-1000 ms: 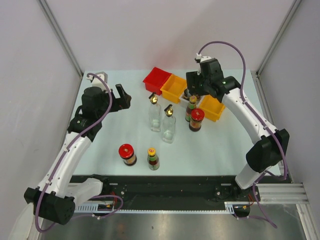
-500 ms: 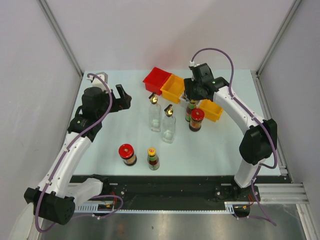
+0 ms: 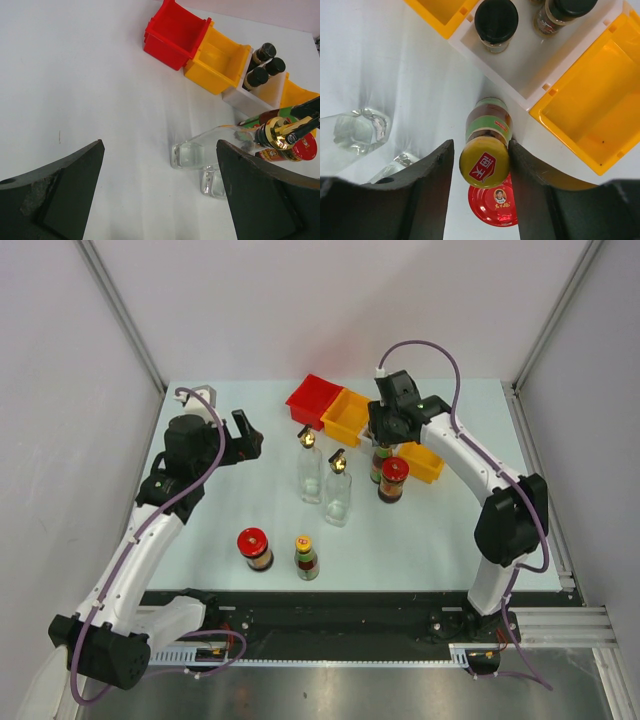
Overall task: Organize the condiment bottles
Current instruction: Pick up the bottle from the center of the board.
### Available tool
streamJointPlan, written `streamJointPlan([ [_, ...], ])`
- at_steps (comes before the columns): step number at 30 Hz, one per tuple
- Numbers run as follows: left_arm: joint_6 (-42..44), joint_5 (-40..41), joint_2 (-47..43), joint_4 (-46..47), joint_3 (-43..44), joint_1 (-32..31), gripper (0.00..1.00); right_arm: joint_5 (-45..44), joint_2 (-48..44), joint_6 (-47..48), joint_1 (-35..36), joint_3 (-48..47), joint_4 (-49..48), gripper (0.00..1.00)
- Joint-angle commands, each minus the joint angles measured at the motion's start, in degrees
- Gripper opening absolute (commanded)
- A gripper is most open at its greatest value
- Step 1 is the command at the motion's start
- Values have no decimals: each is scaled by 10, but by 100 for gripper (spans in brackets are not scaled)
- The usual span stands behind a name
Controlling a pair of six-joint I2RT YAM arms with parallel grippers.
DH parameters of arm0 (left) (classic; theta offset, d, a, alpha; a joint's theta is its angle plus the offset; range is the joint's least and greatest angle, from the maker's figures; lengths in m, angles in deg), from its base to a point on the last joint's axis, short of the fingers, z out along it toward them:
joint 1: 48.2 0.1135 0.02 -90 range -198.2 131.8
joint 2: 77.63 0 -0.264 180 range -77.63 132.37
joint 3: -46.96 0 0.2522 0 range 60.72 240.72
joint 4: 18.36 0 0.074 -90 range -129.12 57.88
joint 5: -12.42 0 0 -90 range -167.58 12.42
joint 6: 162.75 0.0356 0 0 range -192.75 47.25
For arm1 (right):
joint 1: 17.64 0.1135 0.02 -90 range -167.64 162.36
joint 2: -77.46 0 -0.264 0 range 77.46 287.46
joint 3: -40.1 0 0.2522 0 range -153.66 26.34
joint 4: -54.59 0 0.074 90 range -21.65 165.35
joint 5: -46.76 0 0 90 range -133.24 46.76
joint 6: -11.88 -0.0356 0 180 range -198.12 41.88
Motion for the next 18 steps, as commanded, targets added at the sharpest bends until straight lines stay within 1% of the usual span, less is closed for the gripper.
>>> streamJointPlan([
  [1,8,-2,-8,11,-2,4,100,-18,11,-5,7,-14,12,51],
  [4,8,-2,-8,11,-2,4,100,-23,14,-5,8,-13,12,51],
  [7,7,-3,-7,12,-3,4,100,-24,16,-5,7,-12,10,48],
  [10,7,-2,-8,11,-3,4,100,-22,18,-5,8,-15,8,33],
  [11,8,-2,-8,11,-3,4,100,-23,19,-5,8,-16,9,23],
  [13,8,0,-9,11,-3,4,100,-25,18,-6,9,-20,8,14],
  [14,9,-1,-9,10,-3,4,100,-25,15,-6,9,-21,9,6],
  [16,9,0,-8,10,-3,4,100,-29,12,-6,10,-28,10,0],
  [18,8,0,-9,10,-3,4,100,-37,4,-5,13,-32,10,0],
])
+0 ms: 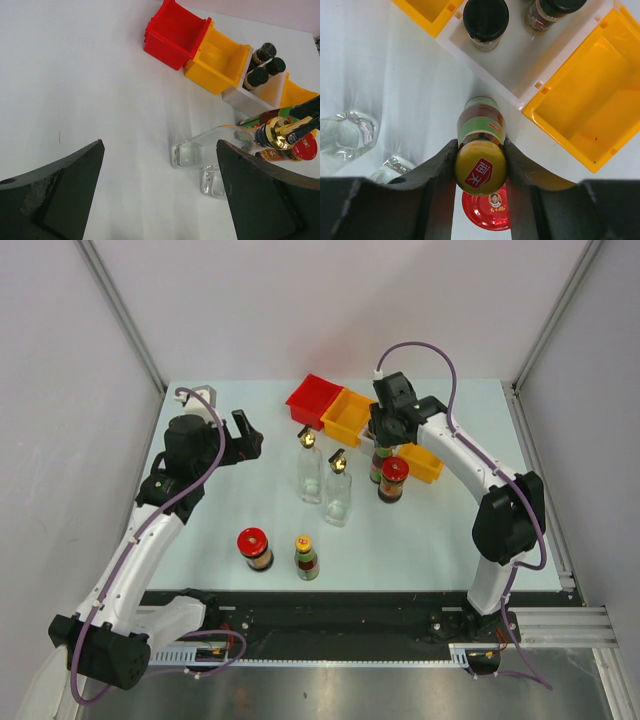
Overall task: Organize the condiment bottles
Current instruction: Pick up the bottle from the center of the board.
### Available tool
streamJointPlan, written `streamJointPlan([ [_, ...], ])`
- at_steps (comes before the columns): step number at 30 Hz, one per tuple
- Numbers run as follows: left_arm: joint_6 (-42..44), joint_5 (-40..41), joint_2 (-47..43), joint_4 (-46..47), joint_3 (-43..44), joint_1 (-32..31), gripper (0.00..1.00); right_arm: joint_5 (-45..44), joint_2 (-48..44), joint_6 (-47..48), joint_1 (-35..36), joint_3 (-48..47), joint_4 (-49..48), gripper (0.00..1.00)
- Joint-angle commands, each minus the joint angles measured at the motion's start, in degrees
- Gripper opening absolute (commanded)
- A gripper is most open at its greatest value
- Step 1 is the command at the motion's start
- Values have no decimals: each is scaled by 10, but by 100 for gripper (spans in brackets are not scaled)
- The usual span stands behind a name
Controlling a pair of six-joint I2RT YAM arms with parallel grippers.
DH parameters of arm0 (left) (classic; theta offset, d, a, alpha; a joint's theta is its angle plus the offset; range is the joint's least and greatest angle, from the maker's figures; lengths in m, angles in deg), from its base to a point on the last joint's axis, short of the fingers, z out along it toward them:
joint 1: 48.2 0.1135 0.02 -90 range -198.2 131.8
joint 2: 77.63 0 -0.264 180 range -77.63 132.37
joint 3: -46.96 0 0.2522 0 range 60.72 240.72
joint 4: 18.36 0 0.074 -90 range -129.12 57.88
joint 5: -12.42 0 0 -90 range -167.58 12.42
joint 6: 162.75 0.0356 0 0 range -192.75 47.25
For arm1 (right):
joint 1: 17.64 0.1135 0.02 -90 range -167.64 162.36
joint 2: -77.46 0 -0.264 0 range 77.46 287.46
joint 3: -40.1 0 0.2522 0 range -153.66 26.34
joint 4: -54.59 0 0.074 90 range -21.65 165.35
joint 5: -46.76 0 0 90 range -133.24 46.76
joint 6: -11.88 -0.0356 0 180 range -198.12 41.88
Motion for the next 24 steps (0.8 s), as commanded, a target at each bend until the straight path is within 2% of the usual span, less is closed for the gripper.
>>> streamJointPlan([
  [1,8,0,-10,11,-3,4,100,-9,-12,-4,8,-33,2,0],
  [10,6,-4,-11,12,-4,4,100,-38,-61,0,6,-83,-35,0],
  [18,7,-3,-11,12,-2,4,100,-64,-66,12,-6,-179,-13,0],
  [24,8,-2,-11,12,-2,4,100,-74,-107,10,-38,-192,-8,0],
])
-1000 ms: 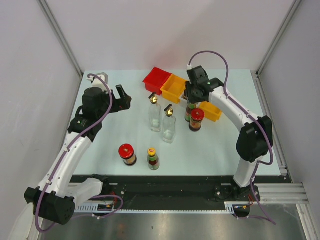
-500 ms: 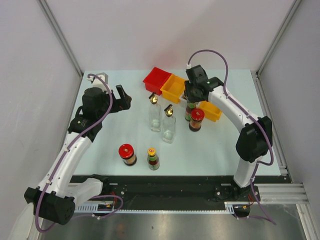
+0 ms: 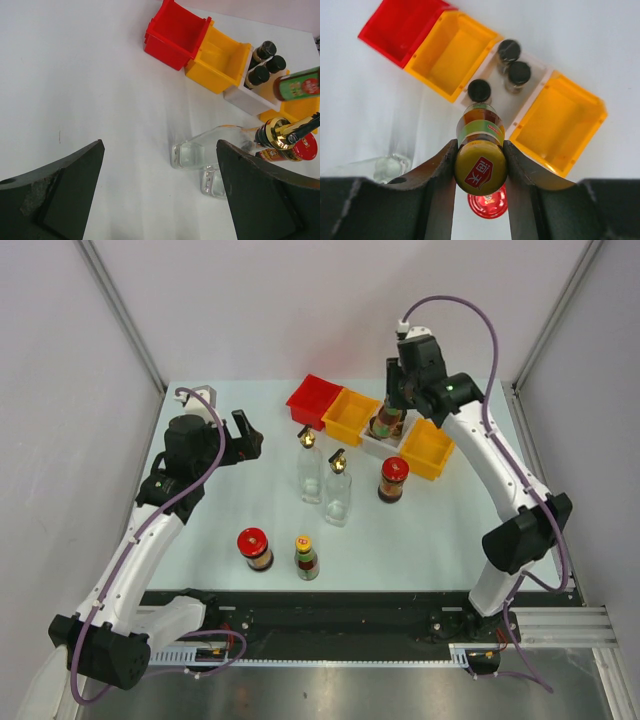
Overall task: Organize the condiment bottles
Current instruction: Pick up the bottle from the center of the board, then place the bottle in the storage box.
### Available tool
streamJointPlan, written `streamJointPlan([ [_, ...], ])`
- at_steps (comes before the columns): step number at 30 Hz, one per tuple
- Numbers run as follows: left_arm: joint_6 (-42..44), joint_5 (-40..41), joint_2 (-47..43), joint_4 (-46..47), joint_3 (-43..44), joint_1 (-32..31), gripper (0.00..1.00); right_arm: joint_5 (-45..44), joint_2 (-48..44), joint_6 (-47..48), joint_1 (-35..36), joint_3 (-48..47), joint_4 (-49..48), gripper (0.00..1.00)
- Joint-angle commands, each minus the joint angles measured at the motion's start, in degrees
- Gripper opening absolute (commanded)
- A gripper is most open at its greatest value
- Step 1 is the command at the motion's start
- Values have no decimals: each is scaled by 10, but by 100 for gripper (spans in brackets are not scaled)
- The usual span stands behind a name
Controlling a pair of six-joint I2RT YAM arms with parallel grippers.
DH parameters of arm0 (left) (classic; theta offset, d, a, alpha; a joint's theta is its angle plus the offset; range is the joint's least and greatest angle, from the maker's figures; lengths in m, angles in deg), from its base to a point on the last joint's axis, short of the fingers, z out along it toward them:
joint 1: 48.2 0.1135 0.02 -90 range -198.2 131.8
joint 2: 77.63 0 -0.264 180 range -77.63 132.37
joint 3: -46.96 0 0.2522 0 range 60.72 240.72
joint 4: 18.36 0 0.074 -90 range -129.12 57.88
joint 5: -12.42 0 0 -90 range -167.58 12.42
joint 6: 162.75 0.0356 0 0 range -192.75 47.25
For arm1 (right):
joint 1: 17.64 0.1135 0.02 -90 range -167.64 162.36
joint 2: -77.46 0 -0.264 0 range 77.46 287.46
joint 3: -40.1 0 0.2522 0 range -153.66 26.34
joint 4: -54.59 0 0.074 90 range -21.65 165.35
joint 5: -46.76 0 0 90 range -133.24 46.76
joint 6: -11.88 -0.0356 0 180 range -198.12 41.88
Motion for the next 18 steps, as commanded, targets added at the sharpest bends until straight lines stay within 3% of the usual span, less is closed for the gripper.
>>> streamJointPlan([
  [1,8,-2,-11,12,-2,4,100,-39,-76,7,-31,-47,-36,0],
  [18,8,-2,-5,12,-1,4,100,-54,-31,3,-131,14,-46,0],
])
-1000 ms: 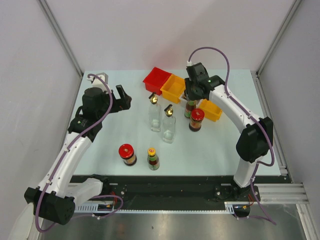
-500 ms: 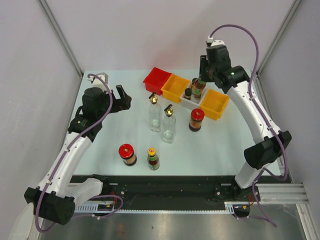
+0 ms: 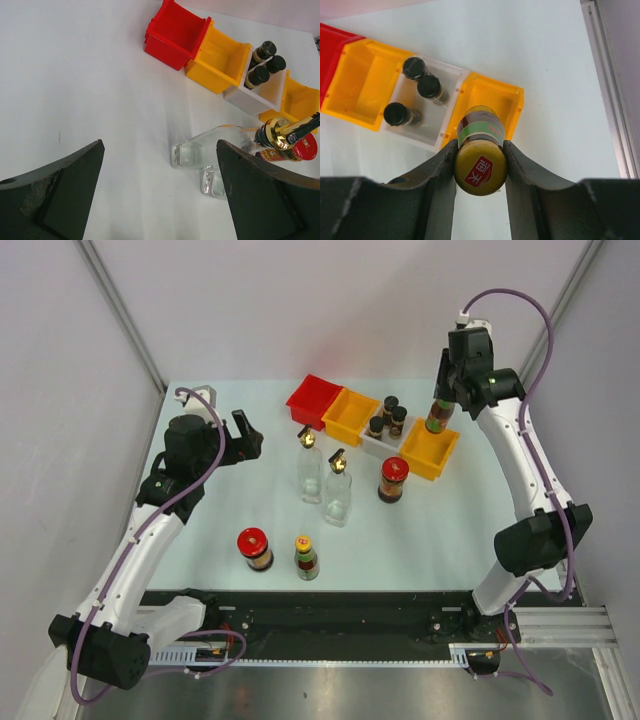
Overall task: Organize the condiment bottles
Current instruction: Place the bottle in the storage box.
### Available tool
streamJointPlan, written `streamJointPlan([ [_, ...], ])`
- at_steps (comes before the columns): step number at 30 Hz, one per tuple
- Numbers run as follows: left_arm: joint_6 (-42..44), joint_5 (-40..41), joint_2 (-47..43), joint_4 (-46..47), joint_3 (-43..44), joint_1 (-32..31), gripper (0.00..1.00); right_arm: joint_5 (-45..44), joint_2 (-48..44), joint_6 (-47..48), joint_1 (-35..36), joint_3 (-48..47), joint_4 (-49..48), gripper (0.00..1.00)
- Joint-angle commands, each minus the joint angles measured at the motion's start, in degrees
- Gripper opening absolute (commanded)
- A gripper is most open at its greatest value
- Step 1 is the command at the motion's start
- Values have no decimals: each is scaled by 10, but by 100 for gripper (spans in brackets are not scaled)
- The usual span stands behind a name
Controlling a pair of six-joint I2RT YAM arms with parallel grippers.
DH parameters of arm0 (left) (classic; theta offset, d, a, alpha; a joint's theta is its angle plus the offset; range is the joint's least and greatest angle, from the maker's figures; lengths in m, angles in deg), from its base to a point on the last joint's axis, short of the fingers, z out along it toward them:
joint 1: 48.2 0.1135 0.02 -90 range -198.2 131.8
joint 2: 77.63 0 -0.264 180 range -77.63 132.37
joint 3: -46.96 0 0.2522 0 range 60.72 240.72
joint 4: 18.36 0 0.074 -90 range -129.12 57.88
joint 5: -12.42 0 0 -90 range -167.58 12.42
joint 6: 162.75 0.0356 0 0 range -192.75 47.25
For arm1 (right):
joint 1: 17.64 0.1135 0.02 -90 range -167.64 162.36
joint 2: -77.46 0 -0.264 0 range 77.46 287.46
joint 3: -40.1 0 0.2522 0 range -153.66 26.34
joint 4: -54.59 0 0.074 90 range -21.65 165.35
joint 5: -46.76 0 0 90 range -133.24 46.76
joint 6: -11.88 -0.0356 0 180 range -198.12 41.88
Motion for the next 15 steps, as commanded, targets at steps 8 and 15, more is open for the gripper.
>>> streamJointPlan([
  [8,10,0,-3,12,-2,4,100,6,70,-4,-19,8,-89,0],
  [15,11,0,1,12,-2,4,100,0,99,-4,-27,22,-126,0],
])
